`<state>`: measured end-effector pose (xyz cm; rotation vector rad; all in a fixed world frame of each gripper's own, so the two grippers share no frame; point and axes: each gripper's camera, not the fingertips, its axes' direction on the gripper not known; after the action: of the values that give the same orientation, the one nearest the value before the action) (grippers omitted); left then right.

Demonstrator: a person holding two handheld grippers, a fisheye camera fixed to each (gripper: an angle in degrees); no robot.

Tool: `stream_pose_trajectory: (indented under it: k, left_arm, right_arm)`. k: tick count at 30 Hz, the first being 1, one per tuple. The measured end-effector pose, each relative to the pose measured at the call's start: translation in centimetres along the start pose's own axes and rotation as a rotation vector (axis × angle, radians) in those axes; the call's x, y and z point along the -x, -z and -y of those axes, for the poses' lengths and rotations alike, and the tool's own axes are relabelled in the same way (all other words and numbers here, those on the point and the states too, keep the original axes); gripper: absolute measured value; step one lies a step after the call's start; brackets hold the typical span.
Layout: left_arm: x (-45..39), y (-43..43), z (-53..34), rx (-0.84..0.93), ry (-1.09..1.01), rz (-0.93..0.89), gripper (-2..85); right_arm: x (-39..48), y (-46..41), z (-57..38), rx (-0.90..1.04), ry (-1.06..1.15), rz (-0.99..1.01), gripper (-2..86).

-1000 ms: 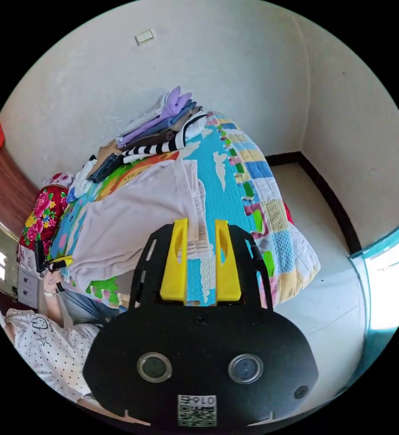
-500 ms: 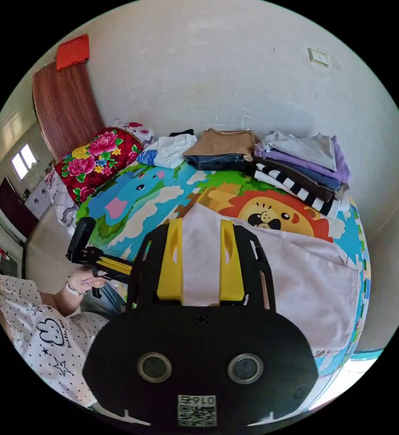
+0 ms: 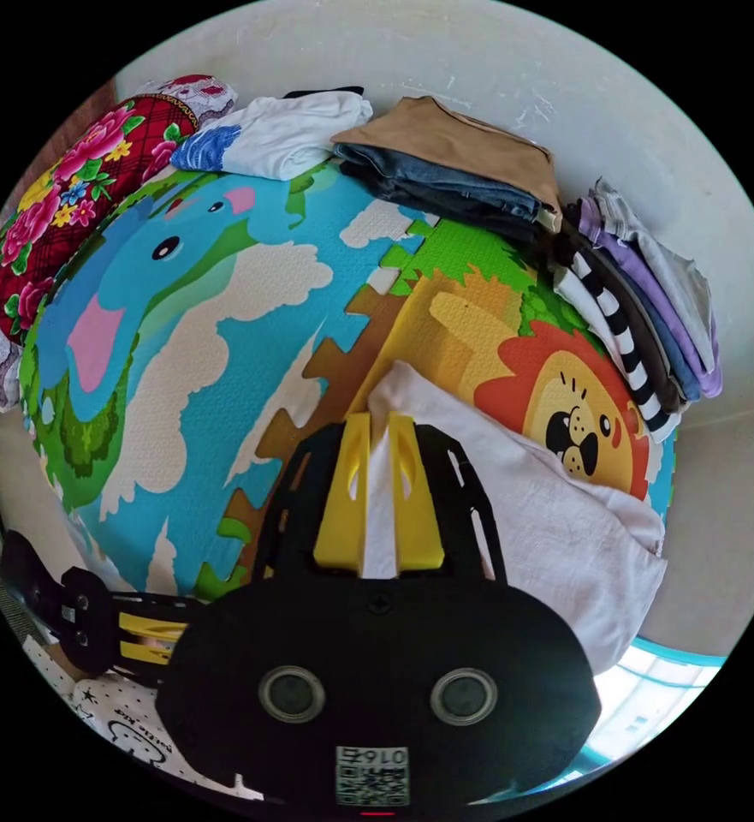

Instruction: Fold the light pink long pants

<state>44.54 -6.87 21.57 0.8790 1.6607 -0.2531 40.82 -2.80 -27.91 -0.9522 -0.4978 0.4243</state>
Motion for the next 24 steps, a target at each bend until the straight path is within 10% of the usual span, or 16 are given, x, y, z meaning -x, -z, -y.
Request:
stream_pose_trajectory:
  k: [24]
  left_arm:
    - [12.3,26.7,-15.2,-0.183,0.104,0.279,1.3]
  right_arm:
    - [24.5,8.4,16.5,-0.078,0.416,0.308,1.4]
